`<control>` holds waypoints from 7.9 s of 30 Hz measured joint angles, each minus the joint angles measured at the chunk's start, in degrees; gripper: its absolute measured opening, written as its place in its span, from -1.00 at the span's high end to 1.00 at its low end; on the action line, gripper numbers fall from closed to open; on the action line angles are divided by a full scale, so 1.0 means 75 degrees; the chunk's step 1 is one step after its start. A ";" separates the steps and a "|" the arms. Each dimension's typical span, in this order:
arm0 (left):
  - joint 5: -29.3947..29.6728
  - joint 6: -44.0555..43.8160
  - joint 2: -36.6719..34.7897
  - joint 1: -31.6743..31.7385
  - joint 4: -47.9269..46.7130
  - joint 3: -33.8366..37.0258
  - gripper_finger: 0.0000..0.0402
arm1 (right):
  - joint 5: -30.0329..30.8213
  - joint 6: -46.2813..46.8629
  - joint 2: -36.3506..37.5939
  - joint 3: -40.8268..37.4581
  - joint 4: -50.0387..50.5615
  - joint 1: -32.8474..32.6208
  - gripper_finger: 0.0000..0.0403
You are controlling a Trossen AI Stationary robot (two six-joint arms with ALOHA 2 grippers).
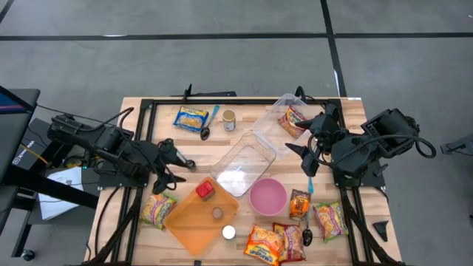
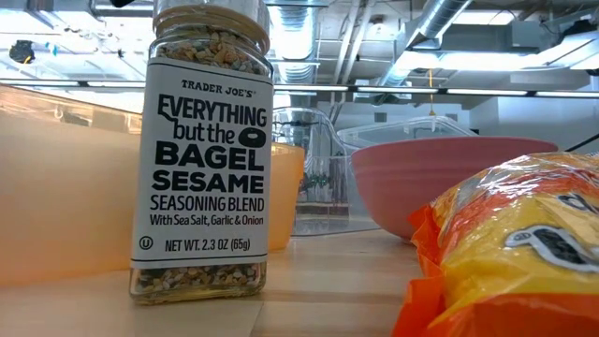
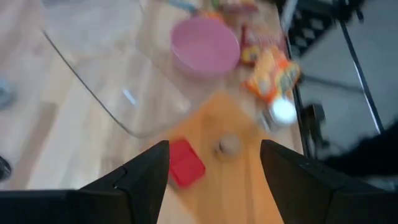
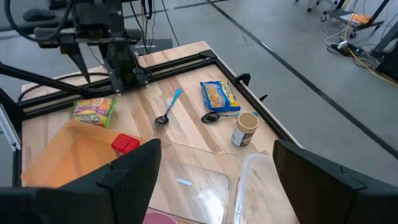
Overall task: Pick & Place Food Item
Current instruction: Put the green noodle pack into the transparent container
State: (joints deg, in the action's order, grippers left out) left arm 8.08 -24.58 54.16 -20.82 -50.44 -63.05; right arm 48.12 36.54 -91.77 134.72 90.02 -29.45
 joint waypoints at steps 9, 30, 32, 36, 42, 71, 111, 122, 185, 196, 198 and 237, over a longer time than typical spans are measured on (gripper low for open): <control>-0.1333 -0.0179 0.0643 -0.0179 -0.2246 0.0003 -0.22 | -0.0003 0.0253 -0.0015 0.0000 0.0000 -0.0006 -0.52; -0.1463 0.0249 0.1345 -0.0189 -0.1158 0.3153 0.38 | -0.0009 0.0529 -0.0055 0.0000 -0.0001 -0.0012 -0.52; -0.1611 0.0275 0.1345 -0.0189 -0.0788 0.3356 0.39 | -0.0009 0.0498 -0.0055 0.0000 0.0000 -0.0012 -0.52; -0.2102 0.0534 0.1345 -0.0189 -0.0153 0.3766 0.34 | -0.0022 0.0498 -0.0055 0.0000 0.0000 -0.0015 -0.52; -0.2332 0.0435 0.1345 -0.0189 0.0101 0.4038 0.24 | -0.0029 0.0478 -0.0055 0.0000 0.0000 -0.0015 -0.52; 0.1137 -0.6724 0.1083 0.0011 0.0648 0.4768 1.00 | -0.0032 0.0530 -0.0055 0.0000 -0.0003 -0.0015 -0.52; -0.1117 -0.6073 -0.0783 0.1307 0.0853 0.4762 0.32 | -0.0033 0.0329 -0.0052 -0.0003 0.0000 0.0099 -0.52; -0.1159 -0.8599 -0.1492 -0.0265 -0.0247 0.4760 0.45 | -0.0035 0.0332 -0.0054 -0.0003 -0.0001 0.0096 -0.52; 0.1891 -1.2298 -0.0214 -0.1626 0.0667 0.4831 0.60 | -0.0117 -0.0359 -0.0286 -0.0003 -0.0002 0.0149 -0.52; 0.1938 -1.2453 -0.0220 -0.1629 0.3127 0.6032 0.27 | -0.0117 -0.0408 -0.0286 -0.0003 -0.0001 0.0143 -0.52; 0.1940 -1.2553 -0.0223 -0.1629 0.3034 0.6030 0.25 | -0.0117 -0.0408 -0.0286 -0.0003 0.0000 0.0143 -0.52; 0.5915 -0.8440 -0.1996 -0.1011 0.6519 0.6044 1.00 | -0.0062 0.1017 -0.0286 0.0000 -0.0003 0.0936 -0.52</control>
State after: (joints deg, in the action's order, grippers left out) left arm 52.44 -87.88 39.19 -28.40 -1.55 -17.72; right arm 47.65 44.16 -93.91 134.72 89.99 -22.43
